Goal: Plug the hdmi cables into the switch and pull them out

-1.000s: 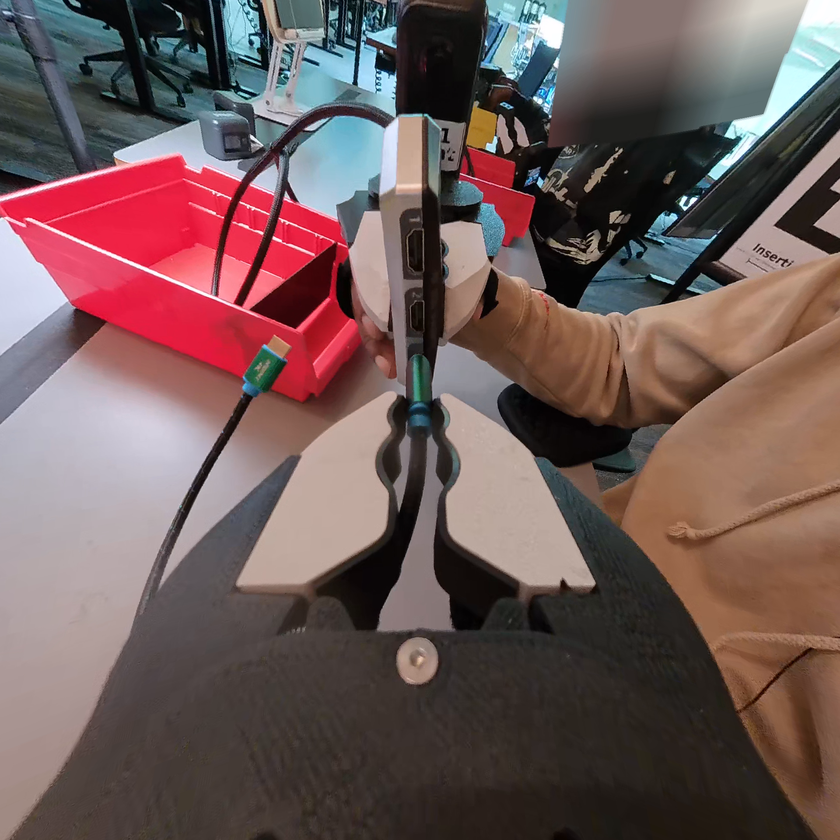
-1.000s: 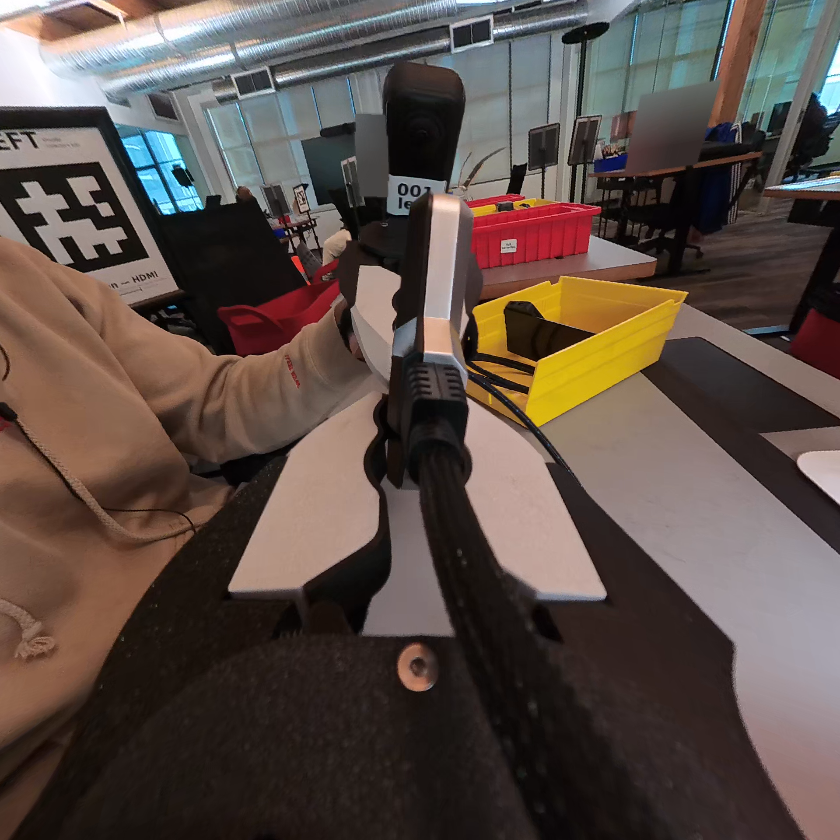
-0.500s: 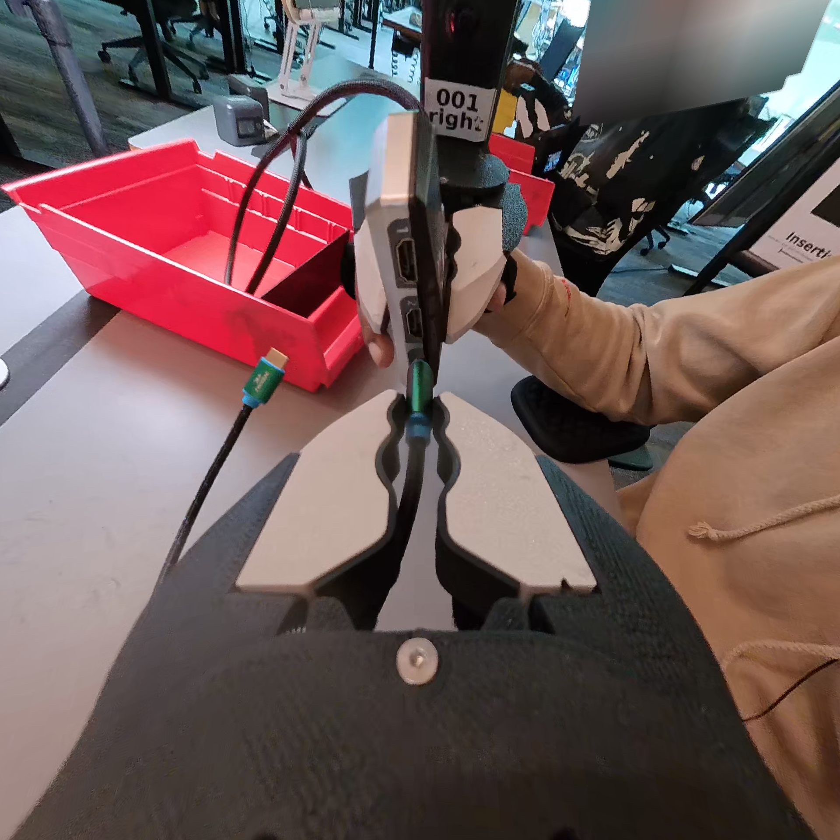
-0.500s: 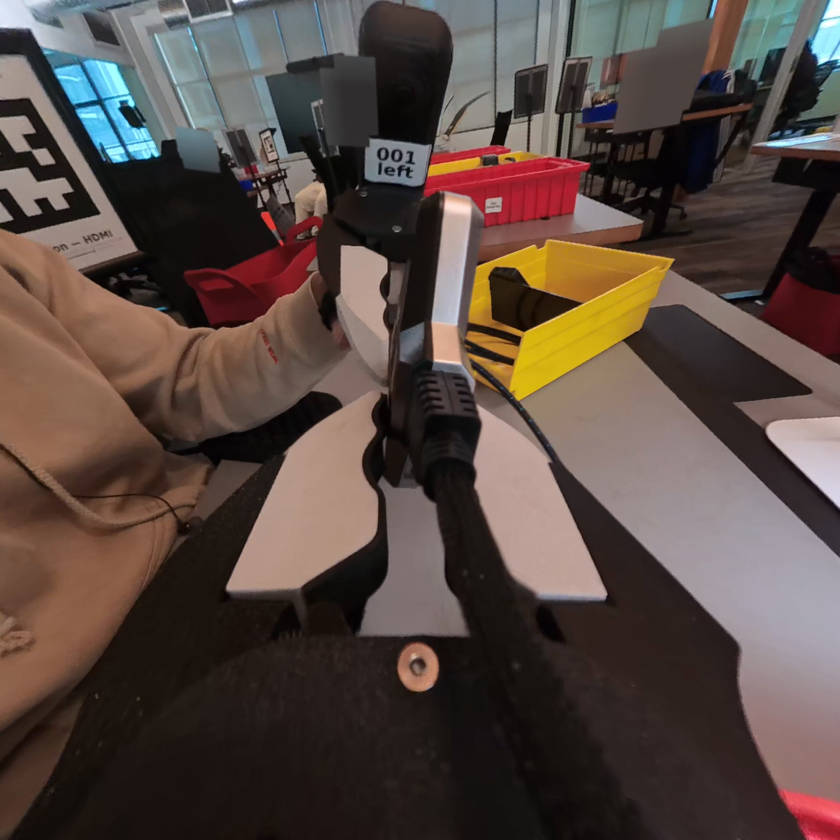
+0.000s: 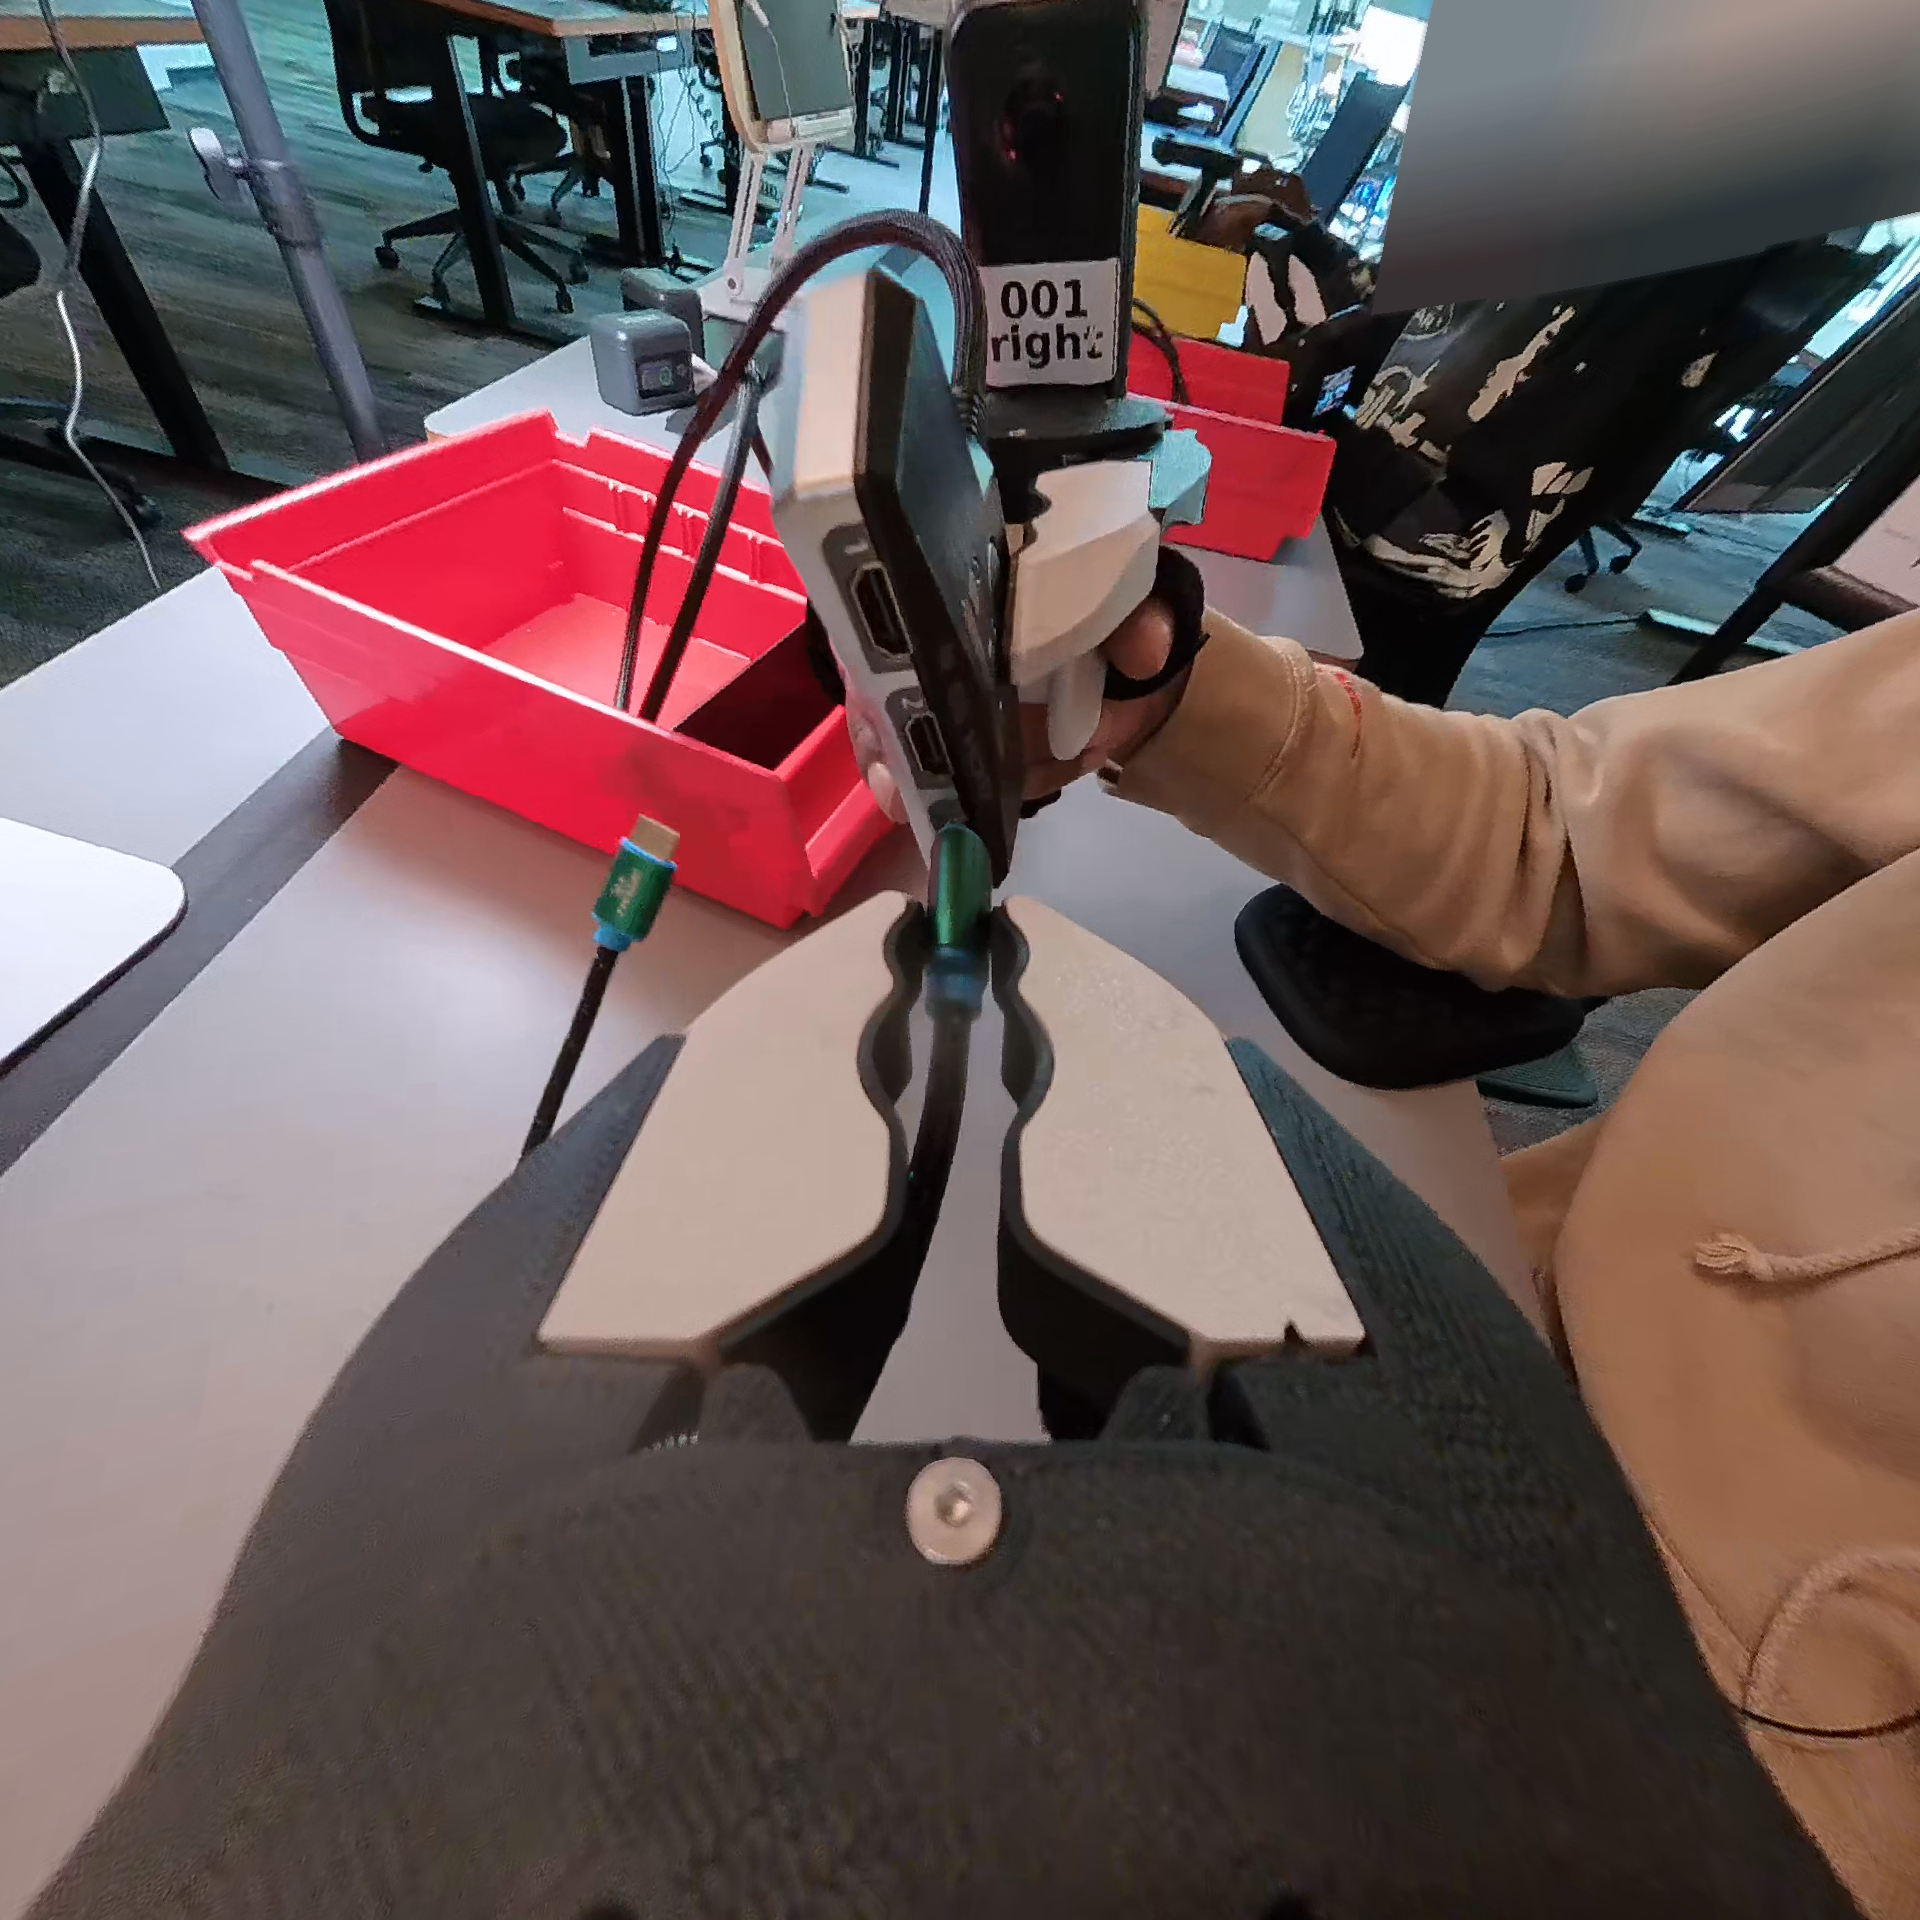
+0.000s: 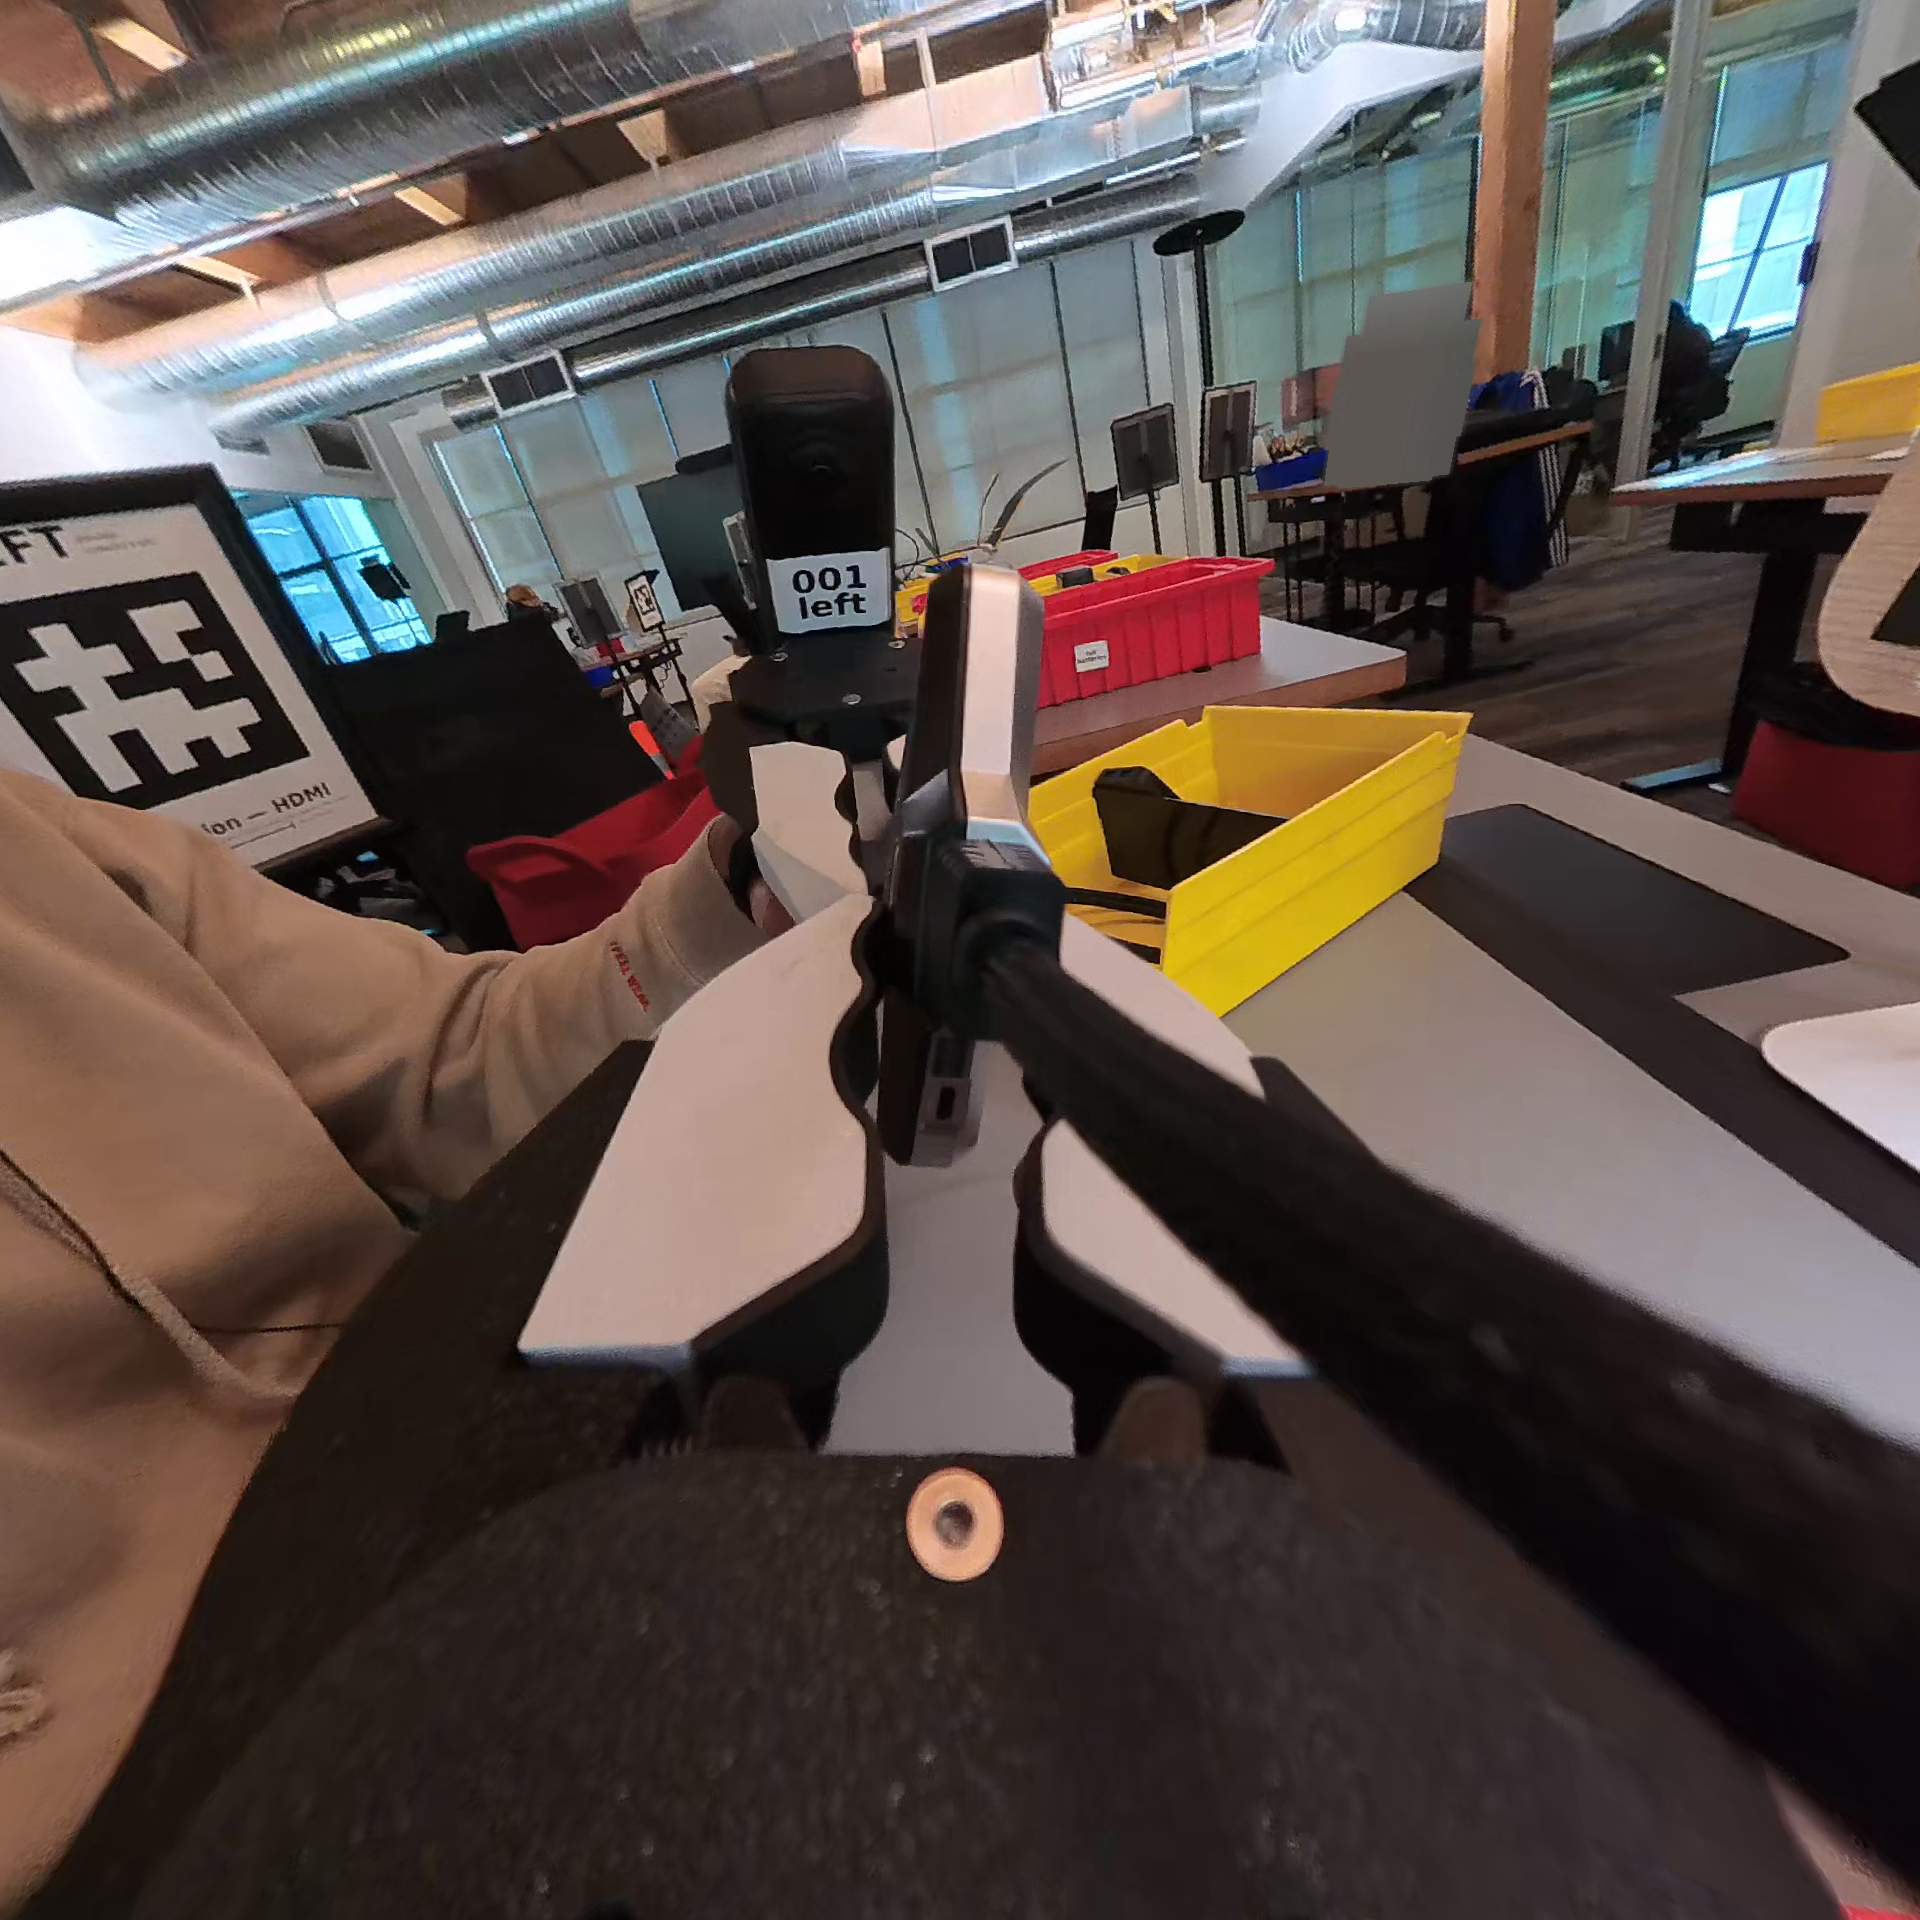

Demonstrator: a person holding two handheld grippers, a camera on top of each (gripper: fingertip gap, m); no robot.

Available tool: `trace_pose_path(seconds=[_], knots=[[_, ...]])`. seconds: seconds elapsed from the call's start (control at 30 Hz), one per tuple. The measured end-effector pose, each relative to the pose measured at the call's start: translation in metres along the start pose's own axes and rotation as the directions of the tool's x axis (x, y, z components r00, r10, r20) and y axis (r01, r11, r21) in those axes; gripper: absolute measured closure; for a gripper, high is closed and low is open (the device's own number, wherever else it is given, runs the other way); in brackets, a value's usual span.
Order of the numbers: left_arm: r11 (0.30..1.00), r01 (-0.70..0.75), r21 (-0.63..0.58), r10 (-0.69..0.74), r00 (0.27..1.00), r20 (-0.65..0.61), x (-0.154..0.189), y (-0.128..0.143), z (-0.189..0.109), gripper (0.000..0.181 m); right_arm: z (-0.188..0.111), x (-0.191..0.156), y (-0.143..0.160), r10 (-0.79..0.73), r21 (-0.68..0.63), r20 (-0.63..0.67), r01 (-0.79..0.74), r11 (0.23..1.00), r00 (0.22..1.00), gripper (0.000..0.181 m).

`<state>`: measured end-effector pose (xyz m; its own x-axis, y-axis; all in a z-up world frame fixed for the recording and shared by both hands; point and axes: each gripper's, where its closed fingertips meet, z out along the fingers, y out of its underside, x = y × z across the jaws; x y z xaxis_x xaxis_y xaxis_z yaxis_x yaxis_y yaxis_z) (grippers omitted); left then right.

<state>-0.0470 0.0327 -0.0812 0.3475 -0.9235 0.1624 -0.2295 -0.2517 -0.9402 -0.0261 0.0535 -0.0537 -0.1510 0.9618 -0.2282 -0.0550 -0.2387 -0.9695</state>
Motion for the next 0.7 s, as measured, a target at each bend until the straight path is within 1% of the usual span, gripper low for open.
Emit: trace_pose_path(seconds=[0.07,0.17,0.2,0.27,0.33,0.4,0.47,0.53,0.6,0.7], knots=[[0.999,-0.001,0.039,0.001,1.0,0.007,0.0,-0.01,-0.01,0.164,-0.002,-0.004,-0.002,-0.036,-0.01,0.007,0.036,0.999,0.999,0.158],[0.997,-0.03,0.07,0.021,0.993,0.117,-0.01,-0.025,-0.049,0.157,-0.009,-0.004,-0.008,-0.073,-0.024,-0.018,0.073,0.997,0.997,0.158],[0.997,-0.039,0.061,0.028,0.985,0.171,-0.016,-0.026,-0.066,0.155,-0.012,-0.003,-0.01,-0.082,-0.027,-0.031,0.081,0.996,0.996,0.158],[1.0,-0.027,-0.014,0.03,0.957,0.288,-0.034,-0.018,-0.099,0.154,-0.017,0.0,-0.014,-0.096,-0.023,-0.055,0.095,0.995,0.994,0.158],[0.989,0.022,-0.144,0.034,0.924,0.381,-0.052,0.004,-0.13,0.152,-0.021,0.001,-0.017,-0.092,-0.01,-0.057,0.092,0.996,0.994,0.157],[0.956,0.096,-0.279,0.041,0.893,0.448,-0.066,0.033,-0.158,0.153,-0.023,0.0,-0.02,-0.097,-0.001,-0.051,0.097,0.995,0.994,0.157],[0.902,0.173,-0.395,0.051,0.867,0.496,-0.076,0.069,-0.18,0.153,-0.024,-0.002,-0.022,-0.107,-0.002,-0.051,0.107,0.994,0.993,0.157],[0.834,0.241,-0.496,0.08,0.837,0.541,-0.085,0.106,-0.197,0.156,-0.024,-0.003,-0.023,-0.117,-0.003,-0.053,0.117,0.993,0.992,0.157],[0.779,0.294,-0.554,0.091,0.821,0.563,-0.09,0.136,-0.208,0.157,-0.023,-0.005,-0.024,-0.119,-0.001,-0.054,0.119,0.993,0.991,0.157],[0.742,0.351,-0.572,0.057,0.816,0.575,-0.097,0.158,-0.211,0.158,-0.021,-0.007,-0.024,-0.114,0.005,-0.048,0.115,0.993,0.992,0.157]])
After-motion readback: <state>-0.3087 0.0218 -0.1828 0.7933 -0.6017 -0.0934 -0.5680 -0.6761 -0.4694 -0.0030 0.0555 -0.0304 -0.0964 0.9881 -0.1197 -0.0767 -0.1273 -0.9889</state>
